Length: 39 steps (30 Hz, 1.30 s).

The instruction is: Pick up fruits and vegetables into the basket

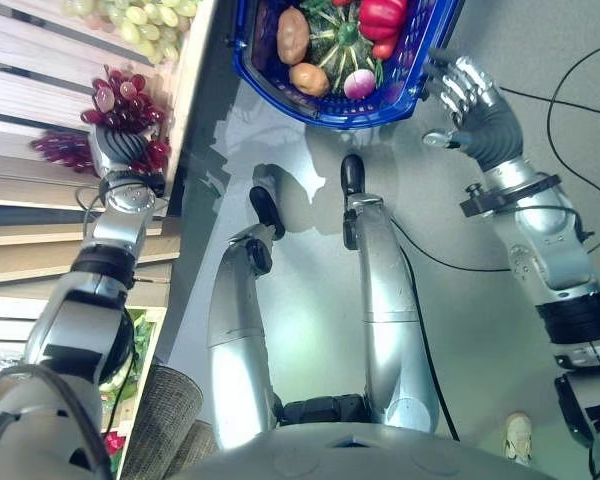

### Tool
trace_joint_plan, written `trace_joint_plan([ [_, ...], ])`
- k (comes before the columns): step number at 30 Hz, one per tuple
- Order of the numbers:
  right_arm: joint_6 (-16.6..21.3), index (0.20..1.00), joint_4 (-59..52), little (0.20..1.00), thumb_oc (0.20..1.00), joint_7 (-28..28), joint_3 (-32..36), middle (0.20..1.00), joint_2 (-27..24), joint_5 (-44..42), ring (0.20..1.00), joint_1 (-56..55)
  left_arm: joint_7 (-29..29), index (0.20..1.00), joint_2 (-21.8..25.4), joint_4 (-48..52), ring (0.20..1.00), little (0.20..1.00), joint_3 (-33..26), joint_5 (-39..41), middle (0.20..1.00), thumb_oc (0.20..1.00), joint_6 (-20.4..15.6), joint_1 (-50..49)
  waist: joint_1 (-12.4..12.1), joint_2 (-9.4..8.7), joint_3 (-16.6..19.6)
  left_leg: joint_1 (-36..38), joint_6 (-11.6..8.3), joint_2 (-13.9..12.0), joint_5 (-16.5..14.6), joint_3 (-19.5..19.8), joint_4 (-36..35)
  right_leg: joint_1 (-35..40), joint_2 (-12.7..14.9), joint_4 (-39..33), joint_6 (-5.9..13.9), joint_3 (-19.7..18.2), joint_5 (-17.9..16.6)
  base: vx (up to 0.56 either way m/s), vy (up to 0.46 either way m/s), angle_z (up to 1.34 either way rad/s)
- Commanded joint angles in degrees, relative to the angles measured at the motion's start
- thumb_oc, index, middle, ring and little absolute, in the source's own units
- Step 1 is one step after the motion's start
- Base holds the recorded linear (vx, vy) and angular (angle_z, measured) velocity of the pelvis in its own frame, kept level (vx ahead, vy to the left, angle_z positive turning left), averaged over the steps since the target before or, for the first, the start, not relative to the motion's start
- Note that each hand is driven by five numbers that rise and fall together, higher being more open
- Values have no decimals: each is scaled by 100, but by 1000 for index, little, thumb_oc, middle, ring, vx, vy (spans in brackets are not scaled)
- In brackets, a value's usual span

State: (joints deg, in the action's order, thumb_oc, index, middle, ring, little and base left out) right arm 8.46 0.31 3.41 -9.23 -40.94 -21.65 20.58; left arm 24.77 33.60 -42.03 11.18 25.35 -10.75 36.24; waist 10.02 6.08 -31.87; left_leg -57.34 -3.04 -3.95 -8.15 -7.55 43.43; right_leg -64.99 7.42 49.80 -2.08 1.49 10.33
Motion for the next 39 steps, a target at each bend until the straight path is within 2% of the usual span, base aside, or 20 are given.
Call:
trace_joint_plan([
  [1, -274, 1000, -366, 1000, 1000, -172, 274, 1000, 129, 617, 1000, -215, -610, 200, 5, 407, 200, 200, -388, 968, 200, 200, -714, -639, -68, -164, 208, 225, 39, 162, -224, -344, -166, 396, -262, -294, 470, 35, -14, -10, -67, 10],
  [3, -524, 1000, -436, 1000, 1000, -188, 286, 1000, 127, 1020, 1000, -332, -881, 200, -96, 1014, 200, 200, -566, 1133, 200, 200, -831, -872, -135, -162, 208, 395, 72, 190, -231, -329, -255, 586, -266, -369, 471, 78, 0, -5, -62, 12],
  [5, -776, 1000, -545, 1000, 1000, -227, 247, 1000, 104, 1283, 1000, -362, -1057, 200, -121, 1610, 200, 200, -643, 1325, 200, 200, -790, -1011, -177, -153, 208, 538, 106, 205, -220, -322, -344, 727, -274, -418, 467, 102, 9, 6, -41, 14],
  [9, -1279, 1000, -783, 1000, 1000, -168, 95, 1000, 41, 1910, 1000, -347, -1109, 200, -70, 2826, 200, 200, -719, 1341, 200, 200, -786, -1255, -255, -137, 208, 769, 173, 259, -247, -308, -444, 976, -278, -514, 451, 132, 38, 3, -39, 4],
  [13, -1610, 1000, -915, 1000, 1000, -119, -149, 1000, 115, 2354, 1000, -181, -1327, 200, -70, 3682, 200, 200, -755, 1300, 200, 200, -802, -1366, -355, -117, 208, 974, 218, 316, -280, -275, -526, 1206, -274, -615, 436, 156, 60, 2, -47, 5],
  [17, -1840, 1000, -1061, 1000, 1000, -154, -483, 1000, 192, 3024, 1000, 210, -1546, 200, -51, 4397, 200, 200, -726, 1085, 200, 200, -660, -1363, -470, -93, 208, 1181, 257, 397, -296, -233, -621, 1449, -264, -733, 428, 203, 75, 1, -47, 3],
  [24, -2137, 1000, -1180, 1000, 1000, -126, -1169, 1000, 298, 3357, 1000, 1209, -2094, 200, 78, 5134, 200, 200, -528, 903, 200, 200, -405, -1043, -698, -55, 208, 1448, 332, 527, -325, -123, -719, 1761, -231, -828, 401, 316, 111, -15, -70, 5],
  [25, -2136, 1000, -1194, 1000, 1000, -123, -1246, 1000, 314, 3405, 1000, 1393, -2188, 200, 100, 5194, 200, 200, -509, 917, 200, 200, -378, -933, -716, -57, 208, 1324, 369, 523, -159, -163, -773, 1650, -210, -902, 359, 367, -55, -82, -77, 8],
  [27, -2200, 1000, -1188, 1000, 1000, -186, -1407, 1000, 395, 3487, 1000, 1586, -2322, 200, 93, 5265, 200, 200, -427, 956, 200, 200, -329, -842, -749, -54, 208, 1351, 379, 537, -161, -145, -763, 1677, -204, -889, 356, 388, -59, -38, -59, 10],
  [30, -2338, 1000, -1095, 1000, 1000, -464, -1700, 1000, 589, 3551, 1000, 1993, -2554, 200, -16, 5429, 200, 200, -214, 1005, 200, 200, -209, -630, -828, -19, 208, 1448, 417, 568, -142, -121, -818, 1750, -182, -903, 343, 413, -71, -10, -43, 6],
  [33, -2313, 1000, -992, 1000, 1000, -905, -1891, 1000, 780, 3610, 1000, 2228, -2686, 200, -143, 5511, 200, 200, -10, 977, 200, 200, -134, -486, -871, 9, 208, 1519, 435, 603, -139, -93, -851, 1811, -164, -923, 336, 430, -73, -7, -28, 5],
  [39, -2314, 1000, -812, 1000, 1000, -1414, -2201, 1000, 1178, 3615, 1000, 2489, -2645, 200, -366, 5518, 200, 200, 399, 931, 200, 200, -32, -243, -903, 36, 208, 1620, 464, 665, -138, -46, -894, 1913, -134, -983, 338, 453, -105, -2, -13, 2],
])
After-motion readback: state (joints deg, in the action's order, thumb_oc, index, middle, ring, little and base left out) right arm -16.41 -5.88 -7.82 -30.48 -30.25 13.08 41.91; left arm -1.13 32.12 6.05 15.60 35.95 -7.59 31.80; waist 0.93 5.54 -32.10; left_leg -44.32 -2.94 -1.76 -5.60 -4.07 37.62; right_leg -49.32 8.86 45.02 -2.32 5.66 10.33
